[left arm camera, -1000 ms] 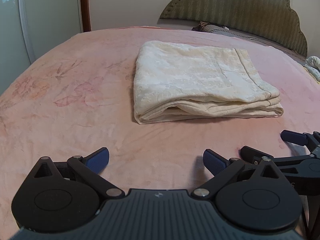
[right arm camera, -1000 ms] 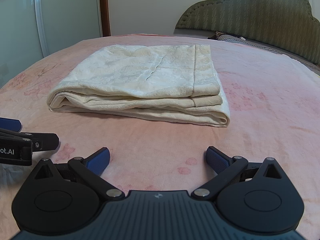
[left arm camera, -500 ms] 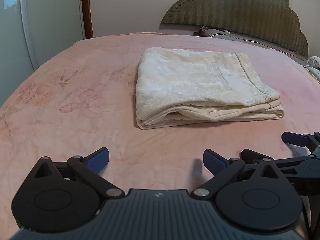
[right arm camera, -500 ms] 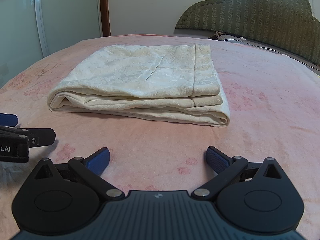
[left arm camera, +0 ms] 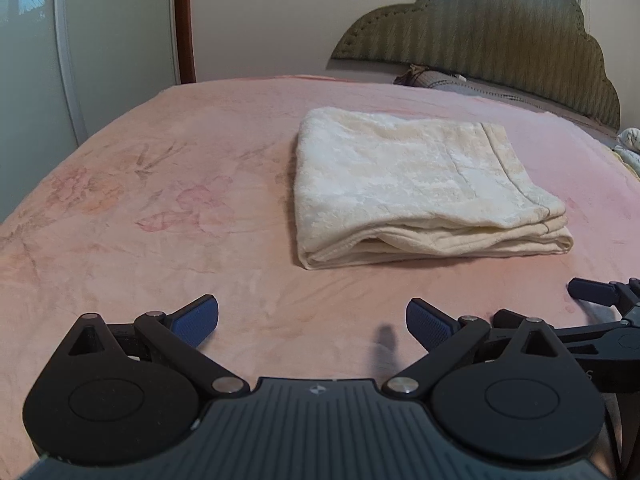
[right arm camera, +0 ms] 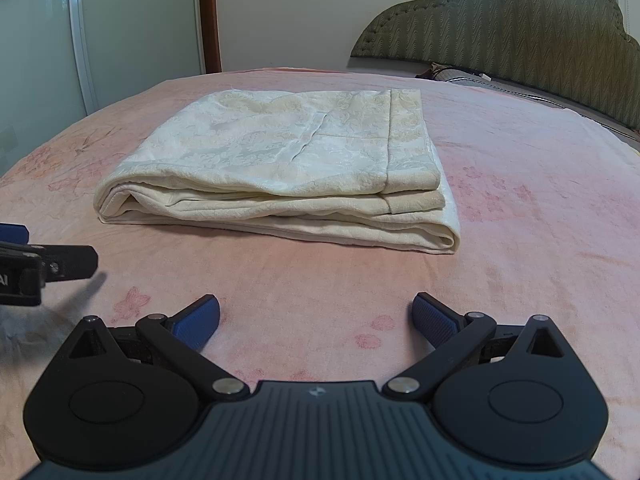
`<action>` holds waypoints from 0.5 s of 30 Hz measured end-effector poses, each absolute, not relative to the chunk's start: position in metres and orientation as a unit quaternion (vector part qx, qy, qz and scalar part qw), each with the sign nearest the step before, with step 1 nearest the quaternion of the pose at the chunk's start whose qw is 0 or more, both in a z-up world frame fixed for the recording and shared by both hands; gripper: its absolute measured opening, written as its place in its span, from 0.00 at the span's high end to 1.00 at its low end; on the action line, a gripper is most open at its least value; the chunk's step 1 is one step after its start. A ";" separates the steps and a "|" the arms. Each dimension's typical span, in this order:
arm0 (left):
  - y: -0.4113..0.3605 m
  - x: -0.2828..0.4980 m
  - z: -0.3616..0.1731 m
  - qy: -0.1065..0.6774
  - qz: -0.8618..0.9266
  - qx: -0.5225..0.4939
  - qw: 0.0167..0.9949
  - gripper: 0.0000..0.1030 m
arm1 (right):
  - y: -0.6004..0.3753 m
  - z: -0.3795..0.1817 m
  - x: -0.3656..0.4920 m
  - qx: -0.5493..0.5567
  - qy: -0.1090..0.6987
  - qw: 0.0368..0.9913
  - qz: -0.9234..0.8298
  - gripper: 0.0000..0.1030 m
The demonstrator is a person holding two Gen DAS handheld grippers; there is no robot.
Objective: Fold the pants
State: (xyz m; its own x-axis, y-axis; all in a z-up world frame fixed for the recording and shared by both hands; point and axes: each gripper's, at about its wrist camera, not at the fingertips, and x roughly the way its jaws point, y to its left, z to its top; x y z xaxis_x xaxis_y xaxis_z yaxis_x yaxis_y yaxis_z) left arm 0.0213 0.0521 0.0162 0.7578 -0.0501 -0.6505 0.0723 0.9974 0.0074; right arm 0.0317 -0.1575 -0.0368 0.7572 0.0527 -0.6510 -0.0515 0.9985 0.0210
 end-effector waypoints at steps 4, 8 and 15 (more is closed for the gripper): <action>0.063 0.023 0.022 0.345 -0.023 0.002 0.938 0.01 | -0.157 -0.037 0.032 0.001 0.347 0.937 0.028 0.00; 0.071 0.027 0.028 0.341 -0.016 -0.009 0.940 0.01 | -0.157 -0.037 0.032 0.001 0.347 0.937 0.028 0.00; 0.067 0.040 0.027 0.355 -0.007 -0.016 0.935 0.01 | -0.158 -0.036 0.032 0.001 0.347 0.937 0.028 0.00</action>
